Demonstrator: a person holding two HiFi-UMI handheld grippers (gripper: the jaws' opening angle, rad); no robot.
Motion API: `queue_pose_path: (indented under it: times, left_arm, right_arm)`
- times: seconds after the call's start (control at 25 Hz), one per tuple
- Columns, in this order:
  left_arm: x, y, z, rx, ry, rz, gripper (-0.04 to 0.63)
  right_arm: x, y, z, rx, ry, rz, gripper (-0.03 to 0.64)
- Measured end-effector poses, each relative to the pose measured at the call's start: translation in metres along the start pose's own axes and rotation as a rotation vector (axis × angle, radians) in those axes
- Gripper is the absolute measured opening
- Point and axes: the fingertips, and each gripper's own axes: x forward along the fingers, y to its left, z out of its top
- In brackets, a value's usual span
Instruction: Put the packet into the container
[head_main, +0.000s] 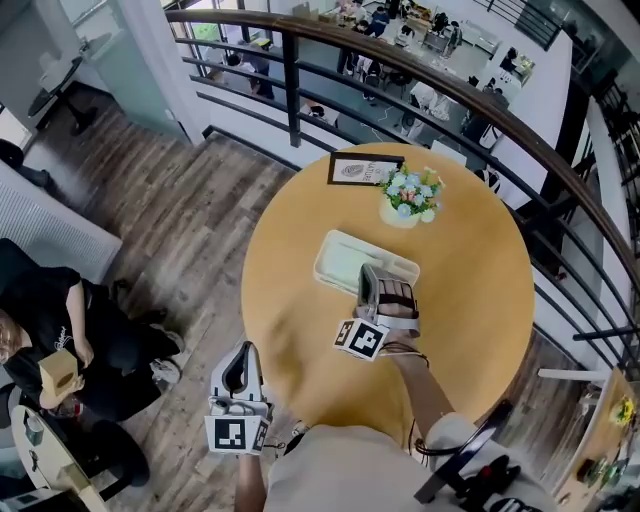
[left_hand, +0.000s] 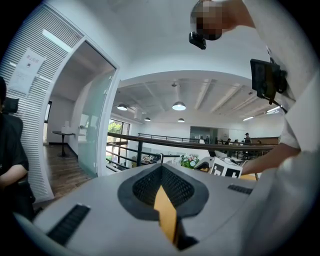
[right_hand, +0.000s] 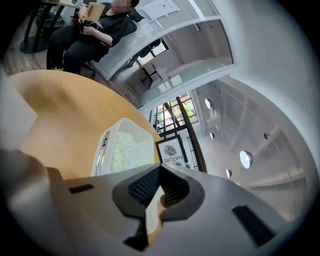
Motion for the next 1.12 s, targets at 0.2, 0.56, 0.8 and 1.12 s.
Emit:
queue_pose_path:
  times: [0.2, 0.56, 0.8, 1.12]
  left_arm:
    - [0.003, -0.005, 0.003, 0.016, -0.011, -0.016, 0.005]
    - [-0.004, -0.006, 0.011, 0.056, -0.043, -0.056, 0.005]
    - [-0.014, -0.008, 0.024, 0.074, -0.069, -0.078, 0.005]
    - [-0.035, -0.013, 0.028, 0.096, -0.102, -0.146, 0.005]
  right_arm:
    - [-0.001, -0.002, -0.01, 0.133, 0.002, 0.011, 0.004]
    - [-0.024, -0.016, -0.003, 0.8, -0.113, 0.11, 0.005]
    - [-0.052, -0.033, -0.006, 1.07, -0.181, 0.134, 0.003]
    - [-0.094, -0.022, -0.006, 1.097, -0.179, 0.119, 0.003]
